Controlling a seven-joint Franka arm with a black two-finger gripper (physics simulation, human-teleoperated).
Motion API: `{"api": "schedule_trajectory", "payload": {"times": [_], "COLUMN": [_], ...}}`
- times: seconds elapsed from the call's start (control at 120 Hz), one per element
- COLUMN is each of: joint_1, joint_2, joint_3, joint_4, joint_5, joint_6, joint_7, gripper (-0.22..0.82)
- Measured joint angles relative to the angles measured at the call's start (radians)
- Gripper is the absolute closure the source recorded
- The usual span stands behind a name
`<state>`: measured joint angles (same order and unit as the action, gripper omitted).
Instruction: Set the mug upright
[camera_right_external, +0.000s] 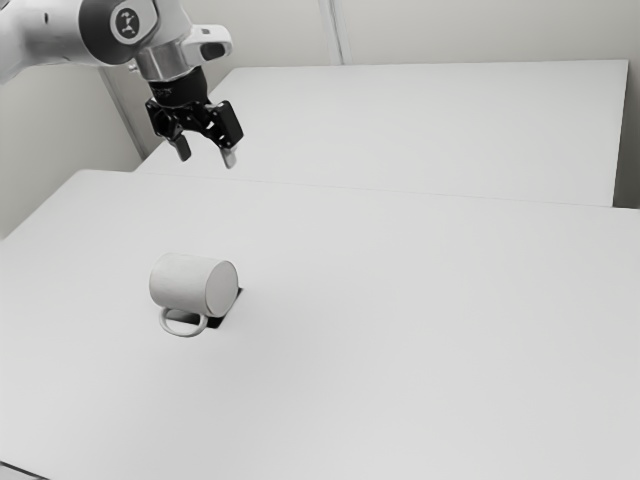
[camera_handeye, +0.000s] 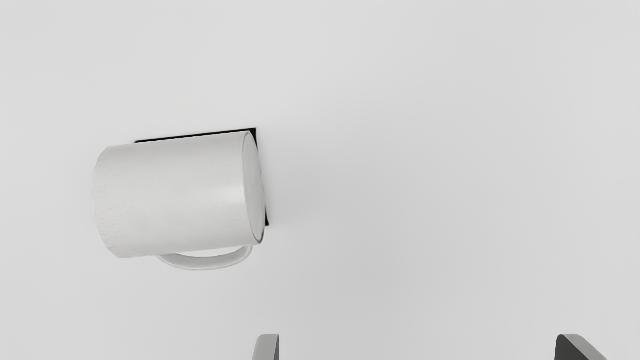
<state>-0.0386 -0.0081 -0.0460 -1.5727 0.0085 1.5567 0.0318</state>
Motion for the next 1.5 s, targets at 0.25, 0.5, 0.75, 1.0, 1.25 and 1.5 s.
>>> {"api": "schedule_trajectory", "payload": {"times": [0.25, 0.5, 0.75, 1.0, 1.25, 1.5], "joint_1": [-0.008, -0.011, 0.191, 0.37, 0.503, 0.571], "joint_2": [-0.001, 0.027, 0.092, 0.14, 0.2, 0.218], "joint_3": [0.0, 0.0, -0.006, -0.008, -0.008, -0.012], "joint_4": [0.0, 0.026, 0.068, 0.073, 0.057, -0.056], "joint_5": [-0.003, -0.023, -0.031, -0.093, -0.195, -0.272], "joint_6": [-0.005, -0.023, -0.028, -0.015, 0.001, 0.03], "joint_7": [-0.001, 0.016, 0.069, 0.163, 0.317, 0.494], "gripper": [0.0, 0.0, 0.0, 0.0, 0.0, 0.0]}}
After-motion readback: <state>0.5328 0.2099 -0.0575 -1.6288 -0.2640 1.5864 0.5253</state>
